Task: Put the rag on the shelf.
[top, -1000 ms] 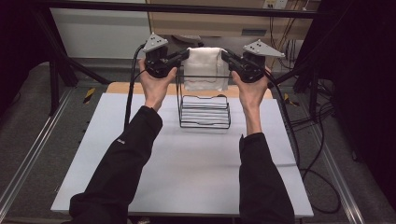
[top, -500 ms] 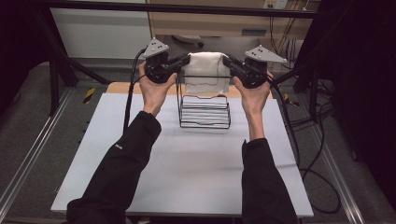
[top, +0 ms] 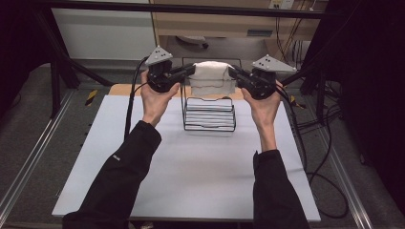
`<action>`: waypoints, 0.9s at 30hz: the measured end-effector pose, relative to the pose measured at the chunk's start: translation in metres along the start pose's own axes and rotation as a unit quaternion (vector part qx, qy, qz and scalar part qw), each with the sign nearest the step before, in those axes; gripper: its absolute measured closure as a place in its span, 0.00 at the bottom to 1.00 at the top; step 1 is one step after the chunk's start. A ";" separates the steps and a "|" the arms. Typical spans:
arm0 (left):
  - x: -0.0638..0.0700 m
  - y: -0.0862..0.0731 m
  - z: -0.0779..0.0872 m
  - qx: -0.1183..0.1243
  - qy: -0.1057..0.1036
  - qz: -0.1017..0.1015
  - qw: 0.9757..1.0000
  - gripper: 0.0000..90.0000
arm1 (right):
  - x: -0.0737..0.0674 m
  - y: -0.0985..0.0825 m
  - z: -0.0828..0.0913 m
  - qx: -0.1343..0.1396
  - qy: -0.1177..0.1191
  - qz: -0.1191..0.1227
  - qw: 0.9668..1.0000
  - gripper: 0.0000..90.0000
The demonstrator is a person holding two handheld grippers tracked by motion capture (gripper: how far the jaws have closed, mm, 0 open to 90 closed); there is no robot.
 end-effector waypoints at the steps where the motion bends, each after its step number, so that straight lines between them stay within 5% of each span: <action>1: 0.001 -0.001 0.001 -0.003 -0.002 -0.002 1.000 0.93 | -0.001 -0.001 0.001 -0.002 0.002 0.001 1.000 0.92; 20: 0.011 -0.022 0.007 -0.039 -0.015 -0.015 0.999 0.90 | -0.008 -0.029 0.008 -0.028 0.017 0.003 0.999 0.92; 27: 0.010 -0.009 0.016 -0.031 -0.015 -0.003 0.999 0.81 | -0.007 -0.031 0.008 -0.029 0.018 0.007 0.999 0.92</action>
Point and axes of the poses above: each handheld gripper's, and its own axes: z roughly backward along the jaws, y roughly out of its top, x roughly to its right, the point moved 3 cm from there along -z, roughly forward along the jaws, and after that the axes turned 2 degrees about -y, right-handed, at the moved point
